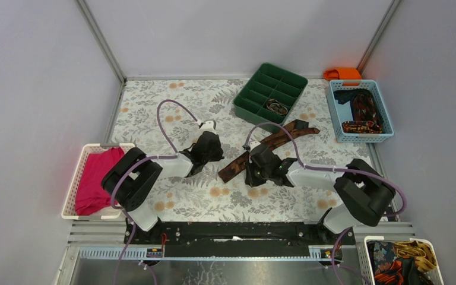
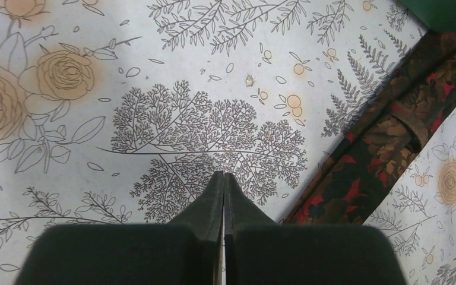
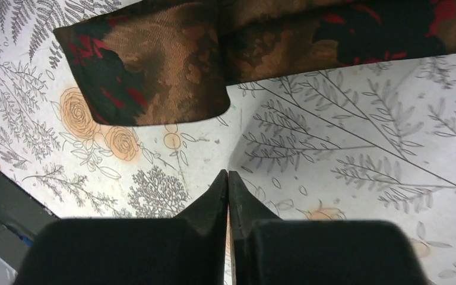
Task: Roll the ties
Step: Roll the tie at the center of the board.
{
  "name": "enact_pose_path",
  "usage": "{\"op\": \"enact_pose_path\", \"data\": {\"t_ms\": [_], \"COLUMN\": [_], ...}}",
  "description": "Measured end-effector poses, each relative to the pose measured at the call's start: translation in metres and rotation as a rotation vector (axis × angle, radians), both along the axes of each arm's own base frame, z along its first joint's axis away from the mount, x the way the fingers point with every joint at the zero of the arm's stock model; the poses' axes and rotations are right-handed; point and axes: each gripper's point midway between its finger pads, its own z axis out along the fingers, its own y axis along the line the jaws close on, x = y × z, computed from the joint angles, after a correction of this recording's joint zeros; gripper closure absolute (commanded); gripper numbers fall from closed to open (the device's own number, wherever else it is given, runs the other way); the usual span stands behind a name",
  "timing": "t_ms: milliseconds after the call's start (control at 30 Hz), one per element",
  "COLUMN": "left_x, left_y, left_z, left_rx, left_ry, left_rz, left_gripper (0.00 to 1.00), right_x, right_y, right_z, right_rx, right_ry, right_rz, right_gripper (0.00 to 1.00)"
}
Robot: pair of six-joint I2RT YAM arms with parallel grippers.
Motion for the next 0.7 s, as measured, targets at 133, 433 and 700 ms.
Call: {"op": "enact_pose_path", "data": {"t_ms": [133, 433, 700], "left_x": [-0.002, -0.016, -0.033], "left_y": [-0.003, -0.003, -0.017], "left_z": [-0.004, -0.012, -0.012], "left_rx": [-0.005, -0.053, -0.101], "left_ry": [0.01, 0.015, 0.016], "left_rz": [-0.019, -0.034, -0.077], "left_gripper": [1.0, 1.0, 1.0], "right_x": [0.0, 0.023, 0.032], "right_y": [0.012, 0.044, 0.056], "right_z": [-0.01, -0.01, -0.009], "right_rx": [0.015, 0.085, 0.098], "right_ry": [0.008, -0.031, -0.038], "right_rz": [0.003, -0.01, -0.007], "right_gripper": [1.0, 1.0, 1.0]}}
